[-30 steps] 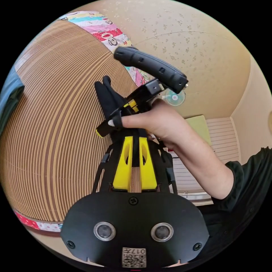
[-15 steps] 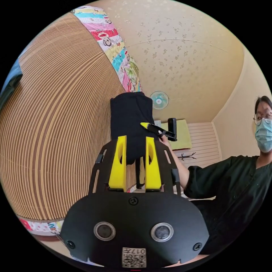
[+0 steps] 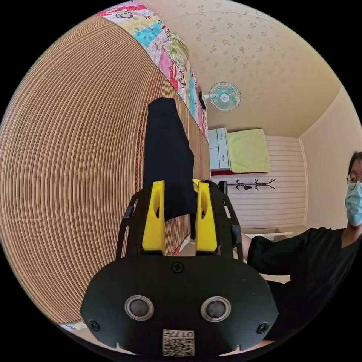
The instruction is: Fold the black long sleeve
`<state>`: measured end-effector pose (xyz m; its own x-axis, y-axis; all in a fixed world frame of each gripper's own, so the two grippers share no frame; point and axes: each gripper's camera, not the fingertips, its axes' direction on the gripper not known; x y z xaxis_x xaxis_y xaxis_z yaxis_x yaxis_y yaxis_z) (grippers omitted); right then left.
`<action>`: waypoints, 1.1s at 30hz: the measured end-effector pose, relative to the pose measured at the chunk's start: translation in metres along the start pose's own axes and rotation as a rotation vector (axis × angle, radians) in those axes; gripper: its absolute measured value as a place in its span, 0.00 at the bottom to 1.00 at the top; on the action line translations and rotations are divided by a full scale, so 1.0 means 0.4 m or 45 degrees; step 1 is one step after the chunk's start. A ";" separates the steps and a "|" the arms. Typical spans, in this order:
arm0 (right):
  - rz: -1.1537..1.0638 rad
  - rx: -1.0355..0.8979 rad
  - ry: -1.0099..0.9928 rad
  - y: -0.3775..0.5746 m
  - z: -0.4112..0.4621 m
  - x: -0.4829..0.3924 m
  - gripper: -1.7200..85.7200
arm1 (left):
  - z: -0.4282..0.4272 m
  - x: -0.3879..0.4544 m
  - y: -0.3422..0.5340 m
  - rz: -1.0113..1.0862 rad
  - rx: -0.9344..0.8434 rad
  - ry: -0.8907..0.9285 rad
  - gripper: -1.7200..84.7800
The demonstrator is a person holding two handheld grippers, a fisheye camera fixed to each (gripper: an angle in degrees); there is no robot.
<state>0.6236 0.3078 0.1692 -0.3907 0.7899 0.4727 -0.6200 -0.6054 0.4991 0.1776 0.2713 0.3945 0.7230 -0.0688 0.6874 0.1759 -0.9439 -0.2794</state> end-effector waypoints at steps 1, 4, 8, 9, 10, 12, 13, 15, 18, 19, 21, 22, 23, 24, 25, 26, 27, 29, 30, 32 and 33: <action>0.005 0.086 0.003 -0.001 -0.043 0.009 0.20 | 0.025 0.006 -0.029 0.010 0.003 -0.040 0.17; 0.051 0.130 -0.072 -0.041 -0.094 0.057 0.24 | 0.093 0.006 -0.109 0.020 0.002 -0.148 0.19; 0.064 -0.015 -0.156 -0.130 -0.061 0.128 0.25 | 0.200 -0.028 -0.207 0.003 -0.055 -0.303 0.21; 0.047 -0.061 -0.173 -0.158 -0.046 0.142 0.24 | 0.215 -0.029 -0.217 0.012 -0.069 -0.324 0.21; 0.004 -0.098 -0.166 -0.182 -0.040 0.143 0.24 | 0.250 -0.032 -0.235 0.023 -0.128 -0.349 0.21; -0.048 -0.168 -0.131 -0.209 -0.032 0.142 0.23 | 0.296 -0.046 -0.251 0.012 -0.208 -0.318 0.21; -0.046 -0.182 -0.094 -0.218 -0.030 0.146 0.22 | 0.312 -0.059 -0.253 -0.013 -0.226 -0.244 0.20; -0.037 -0.174 -0.096 -0.219 -0.039 0.162 0.21 | 0.330 -0.083 -0.245 -0.059 -0.251 -0.122 0.20; 0.140 -0.290 -0.392 -0.194 0.008 0.248 0.20 | 0.344 -0.117 -0.205 -0.134 -0.283 -0.028 0.19; 0.174 -0.263 -0.442 -0.170 0.008 0.273 0.20 | 0.340 -0.121 -0.185 -0.145 -0.290 -0.020 0.18; 0.203 -0.254 -0.465 -0.133 0.014 0.284 0.19 | 0.330 -0.120 -0.151 -0.153 -0.307 0.004 0.17; 0.190 -0.272 -0.448 -0.108 0.023 0.274 0.19 | 0.316 -0.119 -0.124 -0.163 -0.314 0.003 0.17; 0.181 -0.286 -0.438 -0.095 0.031 0.266 0.18 | 0.295 -0.119 -0.093 -0.172 -0.317 -0.003 0.17; 0.165 -0.314 -0.430 -0.067 0.049 0.246 0.18 | 0.282 -0.120 -0.076 -0.175 -0.315 -0.003 0.17; 0.149 -0.336 -0.437 -0.040 0.070 0.223 0.18 | 0.248 -0.122 -0.040 -0.183 -0.303 0.003 0.16; 0.138 -0.342 -0.447 -0.026 0.082 0.208 0.18 | 0.207 -0.123 -0.004 -0.191 -0.285 0.020 0.16; 0.108 -0.345 -0.477 0.000 0.108 0.173 0.17 | 0.183 -0.123 0.013 -0.192 -0.274 0.027 0.16; 0.055 -0.358 -0.506 0.036 0.160 0.104 0.17 | 0.066 -0.113 0.081 -0.173 -0.208 0.004 0.16; 0.016 -0.374 -0.514 0.055 0.202 0.052 0.17 | 0.031 -0.109 0.097 -0.164 -0.189 -0.009 0.16; -0.044 -0.390 -0.546 0.079 0.274 -0.034 0.17 | -0.123 -0.094 0.149 -0.136 -0.102 -0.066 0.16; -0.077 -0.402 -0.579 0.090 0.329 -0.096 0.17 | -0.165 -0.090 0.161 -0.129 -0.076 -0.081 0.16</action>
<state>0.7058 0.2427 0.2645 -0.0585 0.6584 0.7504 -0.8335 -0.4459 0.3263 0.1187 0.1918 0.3963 0.7450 0.0466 0.6654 0.2111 -0.9628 -0.1689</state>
